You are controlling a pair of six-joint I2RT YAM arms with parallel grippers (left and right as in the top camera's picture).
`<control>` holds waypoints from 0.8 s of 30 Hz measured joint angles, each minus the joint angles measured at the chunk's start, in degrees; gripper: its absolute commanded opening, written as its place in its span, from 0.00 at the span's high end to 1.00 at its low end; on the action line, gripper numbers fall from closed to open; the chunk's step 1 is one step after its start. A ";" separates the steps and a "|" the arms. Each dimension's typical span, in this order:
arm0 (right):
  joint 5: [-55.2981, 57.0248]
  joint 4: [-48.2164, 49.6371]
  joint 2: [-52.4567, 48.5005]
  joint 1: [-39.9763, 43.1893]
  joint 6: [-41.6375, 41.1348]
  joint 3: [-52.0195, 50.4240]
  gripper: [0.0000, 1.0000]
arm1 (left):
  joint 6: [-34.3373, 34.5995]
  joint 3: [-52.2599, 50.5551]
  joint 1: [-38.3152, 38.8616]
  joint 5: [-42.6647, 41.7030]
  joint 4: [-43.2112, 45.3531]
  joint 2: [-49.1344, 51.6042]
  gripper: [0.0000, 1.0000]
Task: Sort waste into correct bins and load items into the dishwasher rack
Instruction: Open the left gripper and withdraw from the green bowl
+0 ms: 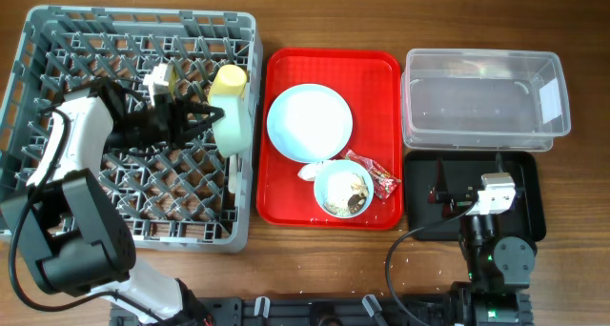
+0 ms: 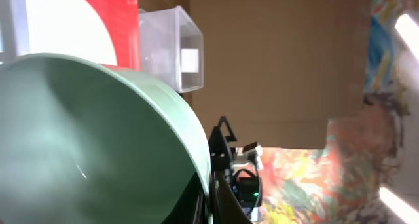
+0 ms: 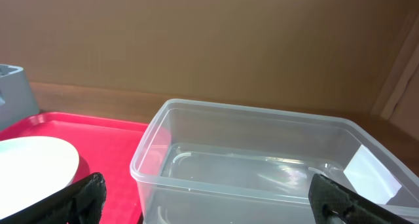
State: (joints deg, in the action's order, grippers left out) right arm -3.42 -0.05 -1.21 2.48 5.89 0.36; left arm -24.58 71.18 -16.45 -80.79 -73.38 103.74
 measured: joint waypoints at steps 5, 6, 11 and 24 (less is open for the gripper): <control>0.00 0.00 0.00 0.00 0.00 0.00 0.00 | 2.62 -1.22 -0.15 0.81 8.44 -0.04 0.96; 0.00 0.00 0.00 0.00 0.02 0.00 0.00 | 4.55 -1.29 -0.28 0.83 9.44 -0.07 0.96; 0.00 0.00 0.00 0.00 0.00 0.00 0.00 | 9.16 -1.38 -1.84 1.90 9.86 -0.07 0.96; 0.00 0.00 0.00 0.00 0.00 0.00 0.00 | 20.37 -1.92 -2.75 18.60 9.77 0.83 0.66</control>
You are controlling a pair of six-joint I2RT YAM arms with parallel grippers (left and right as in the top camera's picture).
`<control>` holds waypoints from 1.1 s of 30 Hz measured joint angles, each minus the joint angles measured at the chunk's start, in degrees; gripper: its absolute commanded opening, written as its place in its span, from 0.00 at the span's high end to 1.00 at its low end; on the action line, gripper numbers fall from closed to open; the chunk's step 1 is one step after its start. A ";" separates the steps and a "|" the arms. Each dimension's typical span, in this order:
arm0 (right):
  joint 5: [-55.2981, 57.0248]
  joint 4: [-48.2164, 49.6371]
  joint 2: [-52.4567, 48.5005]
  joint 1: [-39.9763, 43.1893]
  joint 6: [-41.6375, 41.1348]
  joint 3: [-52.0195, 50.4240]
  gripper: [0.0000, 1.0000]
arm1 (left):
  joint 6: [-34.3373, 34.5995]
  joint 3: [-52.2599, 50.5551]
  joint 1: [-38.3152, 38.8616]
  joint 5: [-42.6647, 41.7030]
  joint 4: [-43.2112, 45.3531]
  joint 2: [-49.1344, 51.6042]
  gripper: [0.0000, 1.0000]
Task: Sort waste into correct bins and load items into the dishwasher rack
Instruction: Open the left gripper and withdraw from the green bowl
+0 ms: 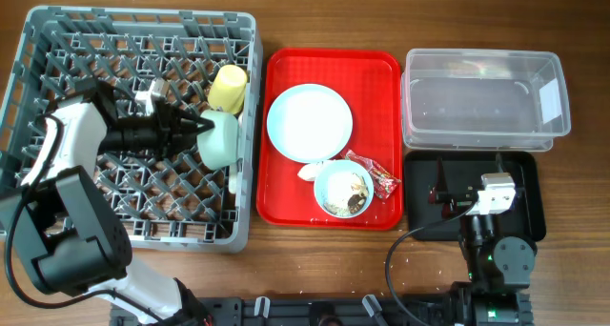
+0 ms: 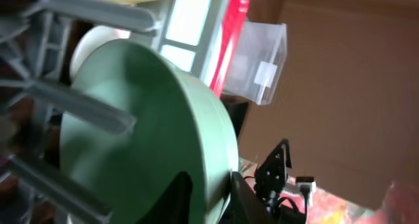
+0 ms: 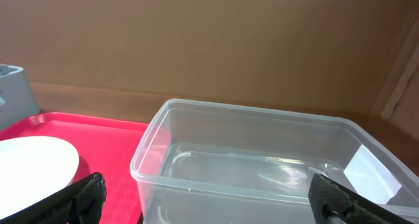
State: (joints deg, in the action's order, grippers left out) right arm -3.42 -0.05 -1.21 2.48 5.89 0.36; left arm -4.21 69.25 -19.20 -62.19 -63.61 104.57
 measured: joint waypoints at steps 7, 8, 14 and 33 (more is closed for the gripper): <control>0.00 0.00 0.00 0.00 0.02 0.00 0.00 | 5.03 14.62 -3.17 12.98 -9.92 -3.76 0.51; 0.00 0.00 0.00 0.00 0.00 0.00 0.00 | 5.68 15.78 -3.26 14.58 -9.92 -5.51 0.51; 0.00 0.00 0.00 0.00 0.00 0.00 0.00 | 9.22 17.18 3.43 25.14 -12.28 -17.38 0.96; 0.00 0.00 0.00 0.00 0.00 0.00 0.00 | 24.83 3.43 32.35 73.35 -0.28 -14.08 0.94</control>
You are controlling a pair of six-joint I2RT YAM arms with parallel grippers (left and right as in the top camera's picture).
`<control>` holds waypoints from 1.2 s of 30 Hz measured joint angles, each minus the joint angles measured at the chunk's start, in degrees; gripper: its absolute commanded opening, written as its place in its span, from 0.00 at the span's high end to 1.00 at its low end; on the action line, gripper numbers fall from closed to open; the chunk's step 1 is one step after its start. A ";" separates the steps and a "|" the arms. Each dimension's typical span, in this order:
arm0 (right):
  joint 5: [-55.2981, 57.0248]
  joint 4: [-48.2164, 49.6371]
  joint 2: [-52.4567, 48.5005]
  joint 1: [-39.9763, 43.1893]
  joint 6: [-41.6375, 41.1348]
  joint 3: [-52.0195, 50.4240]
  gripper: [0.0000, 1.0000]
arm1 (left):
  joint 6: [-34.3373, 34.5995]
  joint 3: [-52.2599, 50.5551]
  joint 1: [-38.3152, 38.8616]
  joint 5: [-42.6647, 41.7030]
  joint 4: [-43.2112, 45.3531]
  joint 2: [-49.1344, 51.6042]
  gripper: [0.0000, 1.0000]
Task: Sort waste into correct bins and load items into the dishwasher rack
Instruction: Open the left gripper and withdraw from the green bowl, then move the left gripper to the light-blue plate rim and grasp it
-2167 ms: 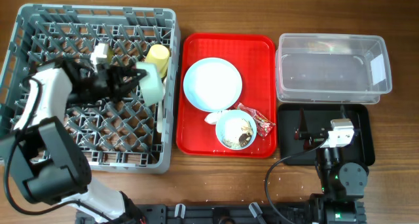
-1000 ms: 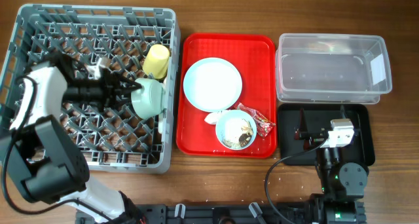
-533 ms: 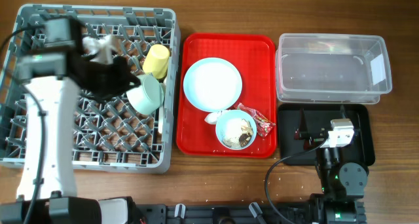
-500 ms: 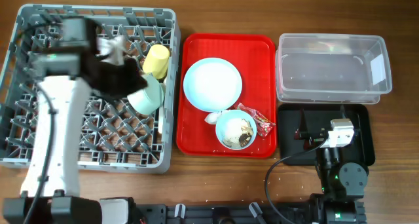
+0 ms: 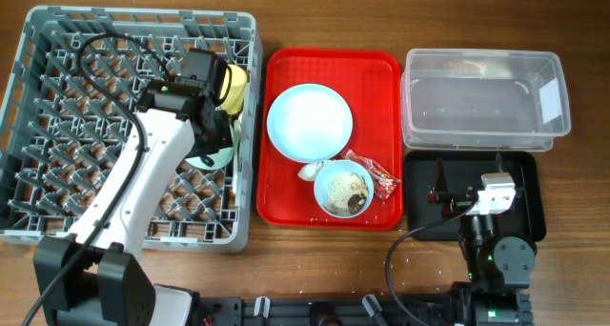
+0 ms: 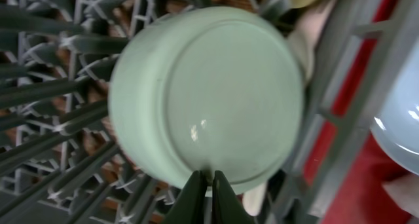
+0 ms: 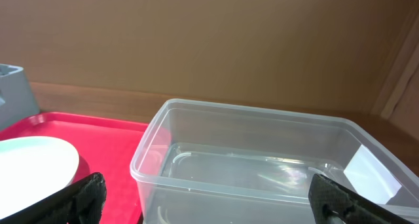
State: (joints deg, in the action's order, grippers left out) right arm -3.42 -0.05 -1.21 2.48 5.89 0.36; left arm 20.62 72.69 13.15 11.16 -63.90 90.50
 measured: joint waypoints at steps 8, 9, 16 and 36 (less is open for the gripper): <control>0.00 0.00 0.00 0.00 0.00 0.00 0.00 | 3.02 2.56 0.00 2.01 0.17 -0.26 0.96; 0.00 0.00 0.00 0.00 0.02 0.00 0.00 | 3.15 2.62 0.00 0.98 0.85 -0.35 0.96; 0.02 0.00 0.00 0.00 0.00 0.00 0.00 | 3.37 0.24 0.00 -0.26 4.98 -0.39 0.96; 0.00 0.00 0.00 0.00 0.00 0.00 0.00 | 5.29 -1.75 1.66 -20.57 4.83 -9.92 0.78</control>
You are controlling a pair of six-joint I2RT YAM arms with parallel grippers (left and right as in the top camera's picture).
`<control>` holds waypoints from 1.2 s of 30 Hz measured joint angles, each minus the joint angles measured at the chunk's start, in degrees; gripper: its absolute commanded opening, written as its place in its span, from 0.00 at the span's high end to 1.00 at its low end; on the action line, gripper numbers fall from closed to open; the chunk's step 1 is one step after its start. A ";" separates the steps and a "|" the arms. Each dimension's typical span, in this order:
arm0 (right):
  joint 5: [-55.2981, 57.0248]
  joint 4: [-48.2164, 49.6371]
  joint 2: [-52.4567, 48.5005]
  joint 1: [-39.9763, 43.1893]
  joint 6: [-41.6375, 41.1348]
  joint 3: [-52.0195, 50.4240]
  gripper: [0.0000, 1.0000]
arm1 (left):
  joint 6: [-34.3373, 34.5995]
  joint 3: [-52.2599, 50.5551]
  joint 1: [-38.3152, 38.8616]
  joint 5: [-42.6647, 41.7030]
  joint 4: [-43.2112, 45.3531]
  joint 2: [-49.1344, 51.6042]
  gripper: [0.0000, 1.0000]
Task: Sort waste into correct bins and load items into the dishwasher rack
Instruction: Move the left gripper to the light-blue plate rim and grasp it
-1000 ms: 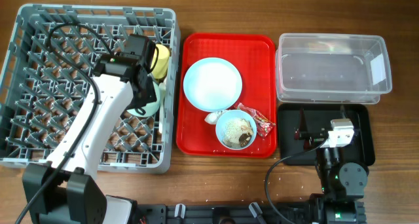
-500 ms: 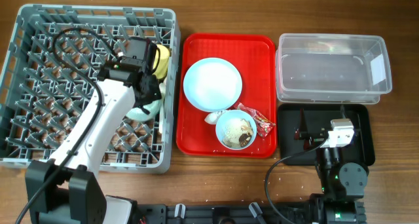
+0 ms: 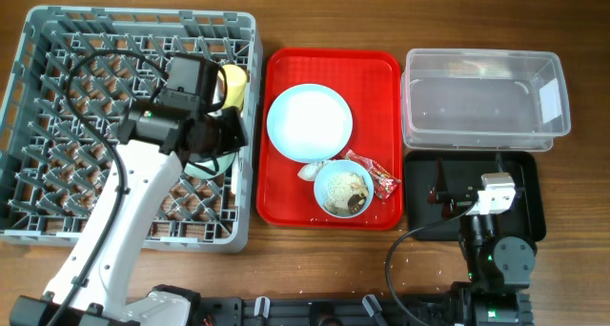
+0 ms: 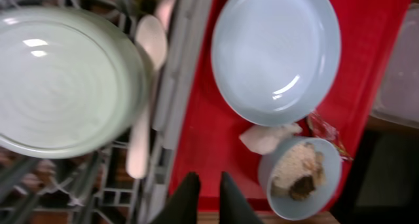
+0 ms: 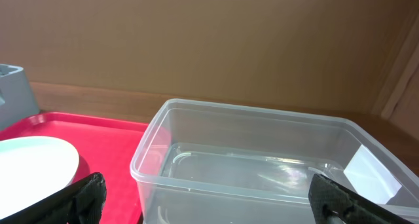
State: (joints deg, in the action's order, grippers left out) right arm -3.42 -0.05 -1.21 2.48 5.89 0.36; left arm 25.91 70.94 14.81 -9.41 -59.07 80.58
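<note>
A pale green bowl [image 4: 65, 80] lies upside down in the grey dishwasher rack [image 3: 57, 226], beside a white spoon [image 4: 144, 99] and a yellow cup [image 3: 232, 83]. My left gripper [image 4: 208, 194] hovers over the rack's right edge by the red tray [image 3: 286, 207], fingers narrowly apart and empty. On the tray are a light-blue plate [image 3: 310, 123], a bowl with food scraps [image 3: 343, 190], a crumpled tissue [image 4: 265, 137] and a wrapper [image 3: 378, 175]. My right gripper [image 5: 209, 207] rests wide open over the black bin [image 3: 524, 173].
A clear plastic bin [image 3: 486, 97] stands at the back right, behind the black bin. The left arm's white link [image 3: 124, 193] and cables stretch over the rack's middle. Wooden table shows round the rack and tray.
My left gripper has let go of the green bowl, which stays upside down in the rack. The gripper now sits higher and further right, over the rack's edge and the tray.
My left gripper first held the green bowl on its side at the rack's right edge by the yellow cup. It then had the bowl lower among the rack's tines, later upside down in the rack. Now the bowl rests there alone. The right arm never moved.
</note>
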 measured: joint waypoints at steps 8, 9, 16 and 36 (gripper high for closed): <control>0.00 0.00 0.00 -0.02 0.00 0.00 0.00 | 0.35 0.00 8.07 -2.58 2.62 0.04 0.86; 0.00 0.00 0.00 0.00 0.02 0.00 0.00 | 0.59 0.00 9.09 -2.08 3.43 0.11 0.86; 0.00 0.00 0.00 0.00 0.00 0.00 0.00 | 6.58 0.07 18.93 11.52 12.44 12.15 0.88; 0.00 0.00 0.00 -0.02 0.00 0.00 0.00 | 7.48 0.39 24.41 12.61 50.56 33.22 0.96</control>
State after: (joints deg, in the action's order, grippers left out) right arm -3.42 -0.05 -1.21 2.46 5.89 0.36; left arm 33.39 71.33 39.22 3.20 -8.51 113.80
